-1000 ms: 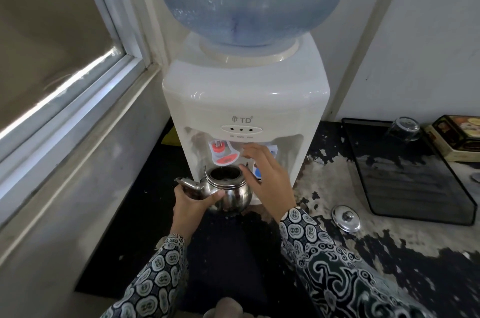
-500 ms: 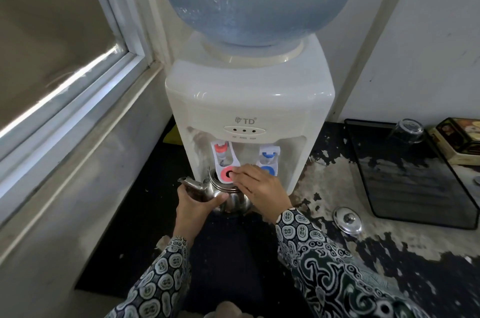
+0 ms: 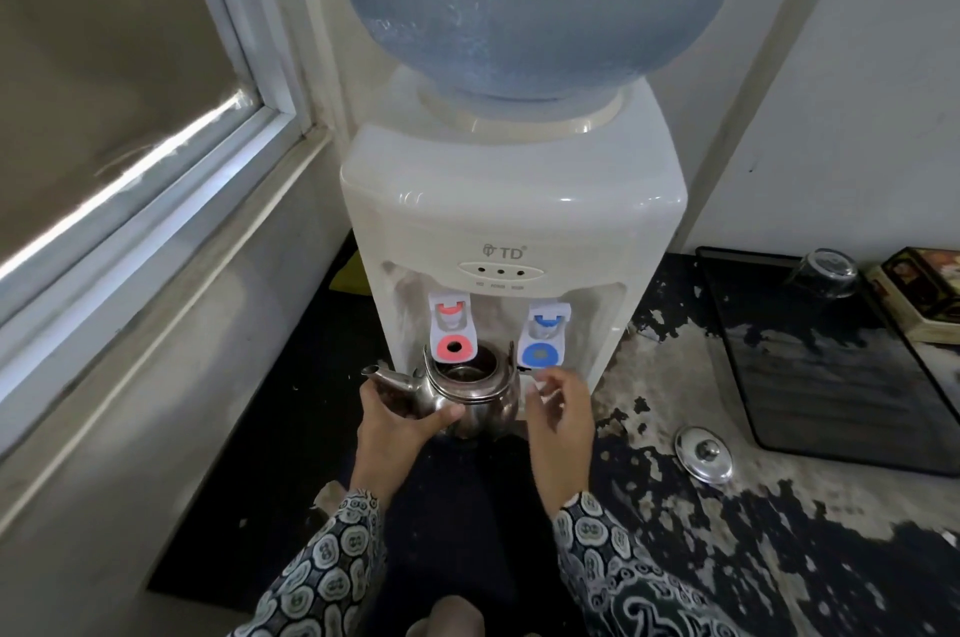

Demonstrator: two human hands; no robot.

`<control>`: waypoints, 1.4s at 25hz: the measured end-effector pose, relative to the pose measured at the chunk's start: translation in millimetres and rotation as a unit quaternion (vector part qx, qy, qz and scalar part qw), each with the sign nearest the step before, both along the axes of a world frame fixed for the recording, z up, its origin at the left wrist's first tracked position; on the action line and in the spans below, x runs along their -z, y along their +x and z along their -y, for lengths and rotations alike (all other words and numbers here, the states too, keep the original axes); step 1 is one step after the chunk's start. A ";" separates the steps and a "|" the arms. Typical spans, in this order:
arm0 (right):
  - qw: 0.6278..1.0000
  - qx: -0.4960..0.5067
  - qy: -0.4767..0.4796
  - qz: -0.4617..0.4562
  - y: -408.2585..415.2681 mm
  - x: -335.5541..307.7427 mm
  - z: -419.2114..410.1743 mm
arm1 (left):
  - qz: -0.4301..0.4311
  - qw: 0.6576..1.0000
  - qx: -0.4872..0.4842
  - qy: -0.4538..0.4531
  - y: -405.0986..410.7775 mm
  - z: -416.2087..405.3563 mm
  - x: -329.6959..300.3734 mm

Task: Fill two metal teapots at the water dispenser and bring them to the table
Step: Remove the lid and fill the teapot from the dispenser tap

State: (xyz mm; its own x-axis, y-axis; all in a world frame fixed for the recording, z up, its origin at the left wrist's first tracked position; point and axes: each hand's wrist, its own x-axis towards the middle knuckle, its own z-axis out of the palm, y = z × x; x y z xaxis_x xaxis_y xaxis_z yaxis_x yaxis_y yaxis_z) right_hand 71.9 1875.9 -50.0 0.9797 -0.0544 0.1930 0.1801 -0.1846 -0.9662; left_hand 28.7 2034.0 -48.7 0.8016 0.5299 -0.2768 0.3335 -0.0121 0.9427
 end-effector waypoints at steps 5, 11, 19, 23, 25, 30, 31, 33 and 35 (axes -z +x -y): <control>0.933 -0.091 0.077 -0.339 9.7 5.5 -2.3 | 0.000 1.000 0.001 0.014 -5.0 8.0 4.9; 0.916 -0.147 0.007 -0.373 23.2 -9.4 -5.0 | 0.002 0.999 -0.018 0.030 -9.3 23.5 8.9; 0.935 -0.135 0.022 -0.327 2.7 -3.7 22.8 | 0.007 0.998 -0.047 0.036 -31.7 54.6 10.9; 0.941 -0.117 0.022 -0.317 -12.2 9.9 53.5 | 0.006 0.998 -0.046 0.037 -46.5 84.8 14.9; 0.946 -0.108 0.014 -0.307 -19.4 13.9 72.2 | 0.002 0.999 -0.040 0.037 -52.8 102.8 18.1; 0.959 -0.103 -0.017 -0.265 -35.9 15.7 123.1 | -0.004 0.999 -0.029 0.017 -65.8 152.4 34.9; 0.960 -0.102 -0.022 -0.258 -38.7 18.4 132.9 | -0.004 1.000 -0.024 0.011 -68.4 162.0 38.8; 0.963 -0.101 -0.030 -0.247 -43.8 24.0 148.2 | -0.007 1.000 -0.017 0.008 -71.9 176.5 47.6; 0.963 -0.098 -0.034 -0.249 -46.7 30.7 161.3 | -0.011 1.000 -0.014 0.010 -74.5 190.4 53.9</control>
State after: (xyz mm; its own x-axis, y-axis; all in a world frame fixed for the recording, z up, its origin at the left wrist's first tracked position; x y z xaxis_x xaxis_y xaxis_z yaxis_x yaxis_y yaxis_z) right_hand 25.1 1714.6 -80.7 0.9419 0.1381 -0.3062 -0.2640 -0.2593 -0.9290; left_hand -45.8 1843.6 -102.6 0.7800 0.5578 -0.2837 0.3553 -0.0215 0.9345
